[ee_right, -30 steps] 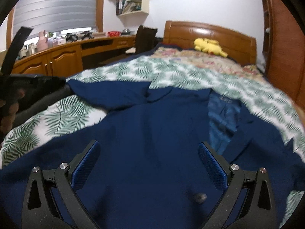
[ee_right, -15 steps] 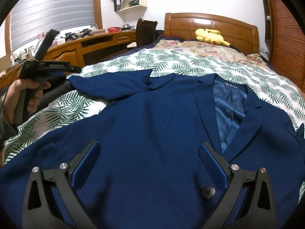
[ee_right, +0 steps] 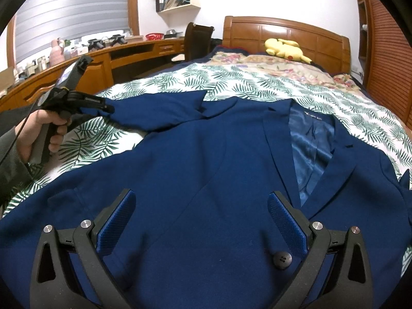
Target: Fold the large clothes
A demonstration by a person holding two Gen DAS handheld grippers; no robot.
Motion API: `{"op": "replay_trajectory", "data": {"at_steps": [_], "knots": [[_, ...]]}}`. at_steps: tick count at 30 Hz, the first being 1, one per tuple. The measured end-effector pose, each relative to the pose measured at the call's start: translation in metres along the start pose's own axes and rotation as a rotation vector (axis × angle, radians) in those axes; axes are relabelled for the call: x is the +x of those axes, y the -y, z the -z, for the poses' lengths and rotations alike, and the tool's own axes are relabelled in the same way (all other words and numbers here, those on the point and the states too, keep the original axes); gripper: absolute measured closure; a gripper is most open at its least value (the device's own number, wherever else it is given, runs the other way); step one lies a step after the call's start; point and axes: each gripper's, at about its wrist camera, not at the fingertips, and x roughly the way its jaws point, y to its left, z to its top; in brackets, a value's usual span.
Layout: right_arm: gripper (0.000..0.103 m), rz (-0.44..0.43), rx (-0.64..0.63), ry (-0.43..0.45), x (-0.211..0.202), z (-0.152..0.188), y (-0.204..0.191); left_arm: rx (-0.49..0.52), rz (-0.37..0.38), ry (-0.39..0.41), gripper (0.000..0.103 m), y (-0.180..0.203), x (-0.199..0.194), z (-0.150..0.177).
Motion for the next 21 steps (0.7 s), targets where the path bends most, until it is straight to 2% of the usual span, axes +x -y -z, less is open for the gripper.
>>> {"op": "replay_trajectory", "data": {"at_steps": [3,4,7,11,15,21], "knots": [[0.000,0.000,0.000,0.000,0.000,0.000,0.000,-0.021,0.020,-0.008,0.052,-0.003,0.005,-0.003],[0.000,0.000,0.000,0.000,0.000,0.000,0.000,-0.023,0.026,-0.010,0.057,-0.004,0.006,-0.003],[0.000,0.000,-0.001,0.000,0.000,0.000,0.000,0.004,0.040,-0.015,0.090,0.001,0.008,-0.004],[0.000,0.001,-0.003,-0.001,0.001,0.000,-0.001,0.086,0.007,0.026,0.102,0.017,-0.002,-0.003],[0.000,0.002,-0.005,0.002,0.001,0.000,-0.002,0.125,0.032,0.074,0.103,0.032,-0.027,-0.006],[0.000,0.003,-0.003,0.003,0.002,0.002,-0.001,0.242,0.159,0.139,0.103,0.089,-0.082,0.000]]}}
